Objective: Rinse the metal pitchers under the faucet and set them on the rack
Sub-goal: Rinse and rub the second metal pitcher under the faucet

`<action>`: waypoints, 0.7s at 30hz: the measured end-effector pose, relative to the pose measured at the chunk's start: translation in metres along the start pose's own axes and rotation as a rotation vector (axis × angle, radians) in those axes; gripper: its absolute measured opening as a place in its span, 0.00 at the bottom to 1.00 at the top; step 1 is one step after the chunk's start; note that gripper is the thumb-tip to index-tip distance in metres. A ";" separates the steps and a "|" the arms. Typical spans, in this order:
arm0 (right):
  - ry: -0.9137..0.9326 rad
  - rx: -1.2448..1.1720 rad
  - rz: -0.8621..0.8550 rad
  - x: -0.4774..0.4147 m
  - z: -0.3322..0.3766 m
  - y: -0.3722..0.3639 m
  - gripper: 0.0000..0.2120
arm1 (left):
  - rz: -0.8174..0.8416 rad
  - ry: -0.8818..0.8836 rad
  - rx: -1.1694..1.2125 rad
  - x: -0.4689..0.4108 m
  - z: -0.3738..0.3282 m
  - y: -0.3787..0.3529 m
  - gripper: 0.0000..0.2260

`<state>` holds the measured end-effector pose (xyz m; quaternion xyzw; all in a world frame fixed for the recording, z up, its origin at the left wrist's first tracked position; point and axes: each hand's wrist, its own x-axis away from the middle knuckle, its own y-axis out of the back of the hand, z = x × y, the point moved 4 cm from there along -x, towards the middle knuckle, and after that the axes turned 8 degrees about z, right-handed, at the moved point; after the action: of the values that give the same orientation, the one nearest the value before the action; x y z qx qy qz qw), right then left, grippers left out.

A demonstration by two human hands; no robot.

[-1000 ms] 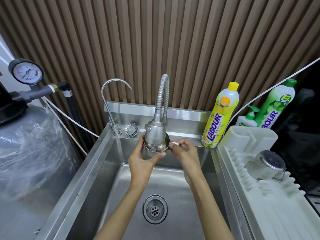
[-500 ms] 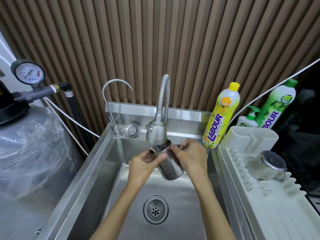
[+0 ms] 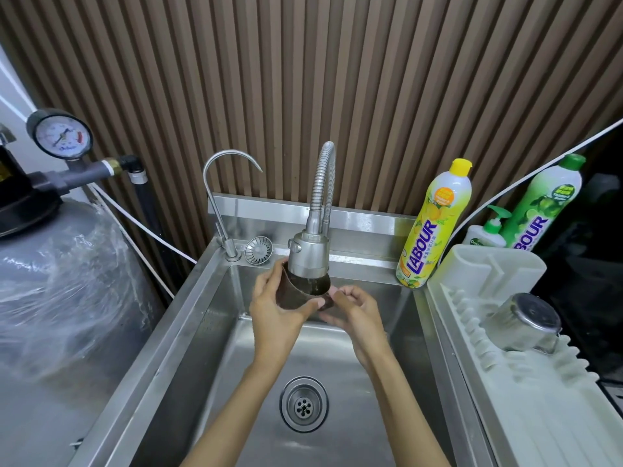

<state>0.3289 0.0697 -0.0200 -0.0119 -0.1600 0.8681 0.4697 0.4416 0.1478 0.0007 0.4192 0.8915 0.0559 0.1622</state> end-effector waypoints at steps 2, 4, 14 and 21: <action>-0.072 0.127 -0.054 0.003 0.005 0.002 0.08 | -0.038 0.069 -0.138 0.005 -0.002 0.003 0.34; -0.092 0.380 -0.168 0.006 0.019 0.007 0.09 | -0.007 0.125 -0.186 0.010 0.002 0.003 0.30; 0.234 0.521 -0.215 0.014 0.043 0.011 0.11 | 0.166 0.220 0.346 0.005 0.025 -0.028 0.27; 0.056 -0.109 0.012 -0.003 0.004 0.004 0.10 | 0.029 0.042 0.053 -0.007 0.006 -0.005 0.40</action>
<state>0.3263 0.0644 -0.0175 -0.0624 -0.1937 0.8602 0.4676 0.4440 0.1395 -0.0045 0.4348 0.8898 0.0433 0.1314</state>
